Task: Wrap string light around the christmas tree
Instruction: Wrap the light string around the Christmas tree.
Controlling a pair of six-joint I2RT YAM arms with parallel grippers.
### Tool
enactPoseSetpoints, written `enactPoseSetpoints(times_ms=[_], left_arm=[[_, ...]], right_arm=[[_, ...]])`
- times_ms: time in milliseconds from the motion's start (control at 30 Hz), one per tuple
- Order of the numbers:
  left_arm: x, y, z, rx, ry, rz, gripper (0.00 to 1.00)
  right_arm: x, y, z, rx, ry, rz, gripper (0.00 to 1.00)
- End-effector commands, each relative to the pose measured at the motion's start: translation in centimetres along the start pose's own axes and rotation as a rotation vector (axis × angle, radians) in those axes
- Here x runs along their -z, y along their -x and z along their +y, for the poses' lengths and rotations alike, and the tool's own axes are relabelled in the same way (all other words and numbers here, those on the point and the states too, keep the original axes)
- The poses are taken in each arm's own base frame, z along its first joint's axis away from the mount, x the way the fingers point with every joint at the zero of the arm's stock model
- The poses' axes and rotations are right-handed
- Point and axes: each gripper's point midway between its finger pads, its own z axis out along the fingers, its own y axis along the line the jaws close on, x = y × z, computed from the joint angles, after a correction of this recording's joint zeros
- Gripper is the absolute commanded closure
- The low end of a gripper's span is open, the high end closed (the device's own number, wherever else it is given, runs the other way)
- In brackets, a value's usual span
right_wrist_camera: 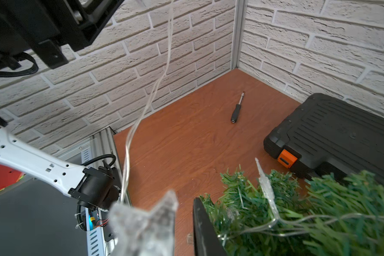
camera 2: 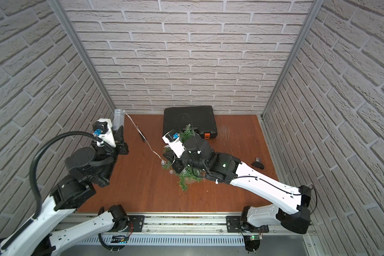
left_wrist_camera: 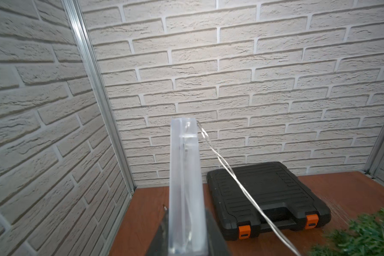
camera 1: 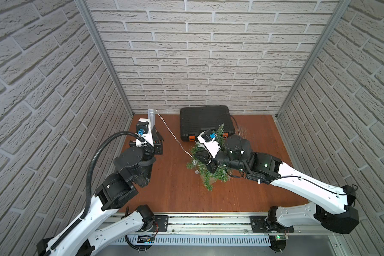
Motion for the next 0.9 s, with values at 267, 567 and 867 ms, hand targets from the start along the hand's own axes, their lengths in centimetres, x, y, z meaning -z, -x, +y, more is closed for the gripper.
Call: enactPoseSetpoints(times_ms=[267,567,867], left_arm=[[-4.8,2.8,-0.6,0.241,-0.165,0.03,1.0],[-7.8,5.4,-1.8,0.269,-0.221,0.018,1.0],[-10.0,1.6,-3.9,0.246,-0.274,0.137,1.0]], right_arm=[[0.6,1.8,-0.5,0.052,-0.05,-0.042,0.47],[2.5,2.8,0.0,0.08,-0.026,-0.086,0.33],[5.9,4.3,0.6,0.095,0.012,-0.186,0.27]])
